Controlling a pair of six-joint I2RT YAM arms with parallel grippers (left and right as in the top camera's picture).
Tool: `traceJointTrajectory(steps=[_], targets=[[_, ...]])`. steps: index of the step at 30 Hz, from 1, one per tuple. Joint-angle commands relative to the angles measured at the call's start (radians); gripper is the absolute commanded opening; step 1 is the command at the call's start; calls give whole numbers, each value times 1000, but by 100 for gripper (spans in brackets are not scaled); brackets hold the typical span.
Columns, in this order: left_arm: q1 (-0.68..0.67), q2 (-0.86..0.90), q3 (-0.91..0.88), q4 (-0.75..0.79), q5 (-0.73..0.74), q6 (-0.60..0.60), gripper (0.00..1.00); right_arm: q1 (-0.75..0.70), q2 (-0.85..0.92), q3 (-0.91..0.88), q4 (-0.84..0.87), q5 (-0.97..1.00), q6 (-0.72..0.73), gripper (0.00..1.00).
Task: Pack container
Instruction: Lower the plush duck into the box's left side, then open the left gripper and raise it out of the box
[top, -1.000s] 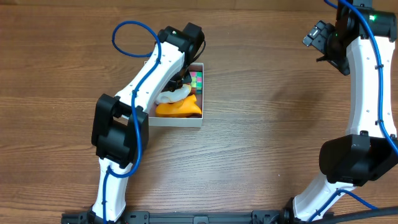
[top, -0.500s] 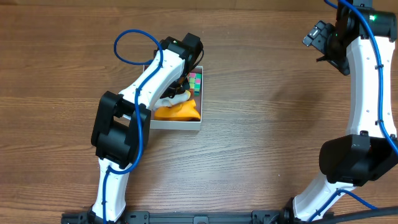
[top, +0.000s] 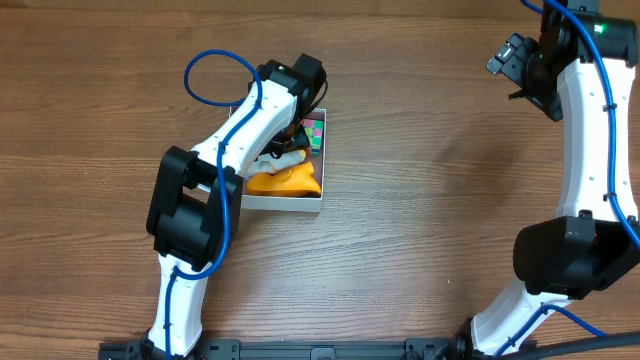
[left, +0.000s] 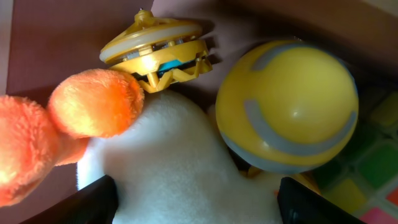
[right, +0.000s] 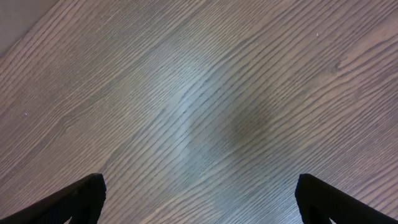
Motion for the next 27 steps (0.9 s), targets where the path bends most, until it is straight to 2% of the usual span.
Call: traceJointTrajectory(steps=[1,21,27], targets=[[-2,3,-6,-2,38,6,81,3,-15,2,5,3,5,100],[-1,1,361,-100,30,127,82,3,-15,2,5,3,5,100],[-1,-7,581,-269,-140,182,83,3,-15,2,5,3,5,100]])
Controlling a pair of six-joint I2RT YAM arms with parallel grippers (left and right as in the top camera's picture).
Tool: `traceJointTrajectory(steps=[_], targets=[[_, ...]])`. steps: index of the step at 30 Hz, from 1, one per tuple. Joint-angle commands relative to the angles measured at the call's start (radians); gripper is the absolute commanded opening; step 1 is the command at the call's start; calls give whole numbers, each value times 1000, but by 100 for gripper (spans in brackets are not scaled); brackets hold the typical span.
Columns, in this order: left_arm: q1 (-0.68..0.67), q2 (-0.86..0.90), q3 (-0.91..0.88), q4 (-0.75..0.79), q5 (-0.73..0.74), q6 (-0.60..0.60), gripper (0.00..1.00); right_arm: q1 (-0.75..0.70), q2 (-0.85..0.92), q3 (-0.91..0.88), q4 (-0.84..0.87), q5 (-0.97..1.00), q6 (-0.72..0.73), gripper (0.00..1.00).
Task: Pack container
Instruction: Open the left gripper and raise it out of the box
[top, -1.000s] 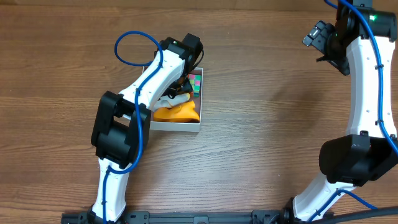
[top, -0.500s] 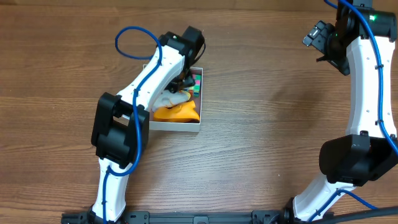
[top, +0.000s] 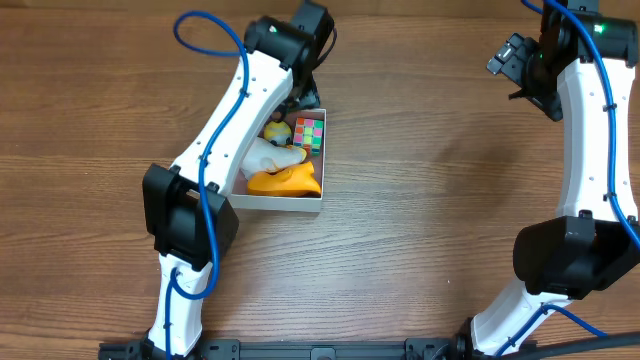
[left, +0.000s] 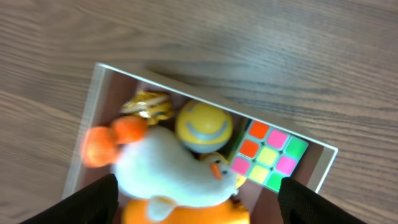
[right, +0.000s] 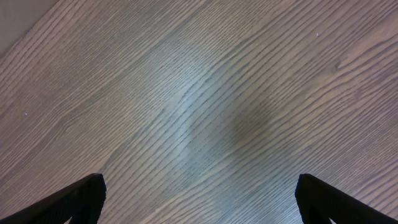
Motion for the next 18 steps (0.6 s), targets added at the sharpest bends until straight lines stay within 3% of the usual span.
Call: traceJointTrajectory(steps=[1,6,18], targets=[[0,-7,183,-89,-153,57,84,3,-15,2,5,3,5,100],[36,-7,391,-213,-193,59,100,3,-15,2,18,3,5,100],[230,-52,476,-243,-87,98,100,3,-15,2,18,3,5,100]])
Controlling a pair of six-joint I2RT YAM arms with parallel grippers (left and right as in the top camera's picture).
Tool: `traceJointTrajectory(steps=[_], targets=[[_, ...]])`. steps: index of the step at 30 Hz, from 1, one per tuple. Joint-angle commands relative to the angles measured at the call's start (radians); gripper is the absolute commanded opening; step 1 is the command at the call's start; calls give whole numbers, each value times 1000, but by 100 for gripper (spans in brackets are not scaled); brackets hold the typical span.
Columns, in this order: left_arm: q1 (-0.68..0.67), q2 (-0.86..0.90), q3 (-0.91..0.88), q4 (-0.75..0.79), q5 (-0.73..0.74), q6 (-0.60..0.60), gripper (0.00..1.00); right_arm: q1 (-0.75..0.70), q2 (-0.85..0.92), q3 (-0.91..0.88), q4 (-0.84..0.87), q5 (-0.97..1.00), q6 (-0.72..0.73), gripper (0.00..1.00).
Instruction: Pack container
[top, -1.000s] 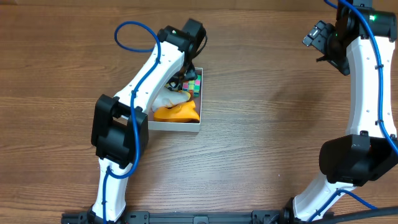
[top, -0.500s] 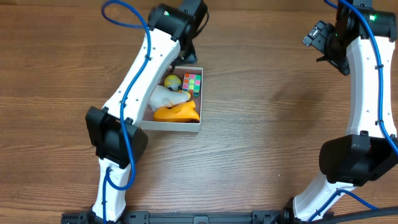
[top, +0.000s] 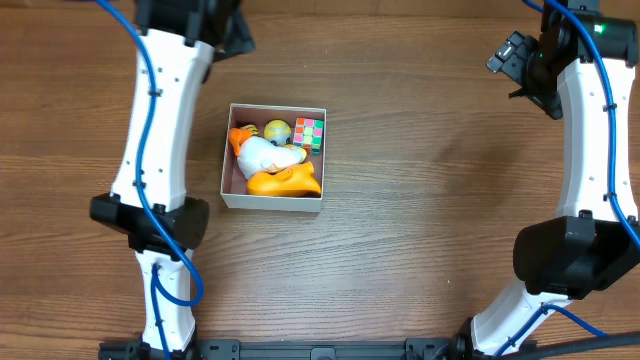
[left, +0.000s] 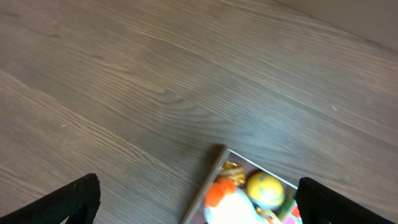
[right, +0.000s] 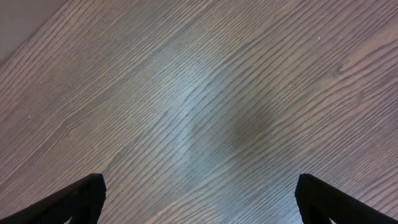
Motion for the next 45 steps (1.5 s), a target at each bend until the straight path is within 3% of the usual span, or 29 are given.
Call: traceJointTrajectory(steps=[1,7,19,25,29,33,37,45], targets=[[21,-43,23,-5,72,19,100,3,-15,2,5,3,4,100],[21,-43,23,-5,234,19,100,3,-15,2,5,3,5,100],[26,-53,23,-5,250,41,100,3,-15,2,5,3,4,100],[22,-195,-10,-4,203,-31,100,3,-15,2,5,3,4,100],[24,-380,-178,71,129,-61,100,3,-15,2,5,3,5,100],[24,-613,-455,238,57,-60,100,3,-15,2,5,3,5,100],[24,-882,-841,473,2,-3,100,3,-15,2,5,3,5,100],[134,-1262,-1444,800,97,23,100,3,-15,2,5,3,5,100]])
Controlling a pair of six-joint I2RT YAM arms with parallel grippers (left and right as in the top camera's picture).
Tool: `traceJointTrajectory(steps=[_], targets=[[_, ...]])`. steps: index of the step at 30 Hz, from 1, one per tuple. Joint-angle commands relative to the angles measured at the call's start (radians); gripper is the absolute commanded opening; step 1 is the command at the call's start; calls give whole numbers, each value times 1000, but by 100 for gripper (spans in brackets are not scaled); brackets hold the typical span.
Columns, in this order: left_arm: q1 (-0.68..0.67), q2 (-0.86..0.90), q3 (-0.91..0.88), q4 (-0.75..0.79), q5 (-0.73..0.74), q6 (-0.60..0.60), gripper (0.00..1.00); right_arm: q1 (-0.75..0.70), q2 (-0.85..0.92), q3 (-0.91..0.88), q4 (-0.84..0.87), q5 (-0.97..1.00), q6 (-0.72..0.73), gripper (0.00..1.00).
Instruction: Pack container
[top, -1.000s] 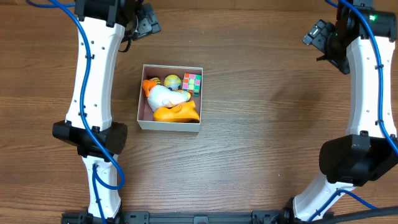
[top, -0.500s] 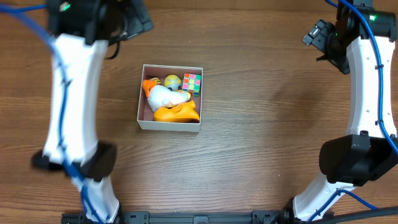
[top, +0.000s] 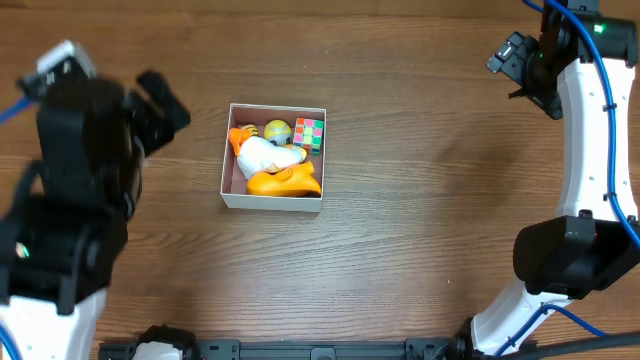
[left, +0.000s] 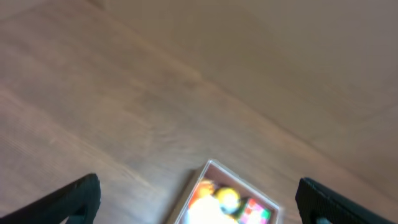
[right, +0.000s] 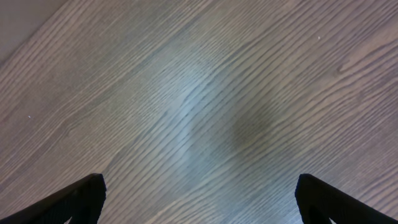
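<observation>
The white box (top: 225, 160) stands mid-table. In it lie a white and orange plush duck (top: 268, 156), a yellow ball (top: 277, 129) and a colour cube (top: 309, 133). My left arm (top: 80, 170) is raised high at the left, large and blurred, and its gripper (left: 199, 205) is open with nothing in it. Far below, that wrist view shows the box (left: 190, 192), the ball (left: 227, 198) and the cube (left: 252, 211), all blurred. My right gripper (top: 520, 60) hangs open at the far right over bare wood (right: 199, 124).
Brown wooden tabletop (top: 430, 220) surrounds the box. The right arm's base (top: 565, 260) stands at the right front. The table's far edge (left: 205, 78) shows against a plain beige background in the left wrist view.
My left arm was stretched to the table's far left corner; now it is lifted high at the left, and the box looks smaller and blurred in its wrist view. Right arm and box unchanged.
My open left gripper was down inside the box, close over the plush and the ball. Then it was above the box's far side, then off toward the far left, and now high at the left. The box's contents stayed put and the right arm never moved.
</observation>
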Motion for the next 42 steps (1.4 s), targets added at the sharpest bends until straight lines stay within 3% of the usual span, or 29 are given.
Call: traceJointTrajectory(steps=[1,9,17,22,42], targets=[[74,-189,-293,156,67,56,100,3,-15,4,5,3,5,100],[143,-562,-817,472,189,177,100,3,-15,4,5,3,5,100],[163,-871,-1106,538,240,177,100,3,-15,4,5,3,5,100],[163,-1046,-1219,555,301,294,100,3,-15,4,5,3,5,100],[163,-1084,-1386,597,320,367,100,3,-15,4,5,3,4,100]])
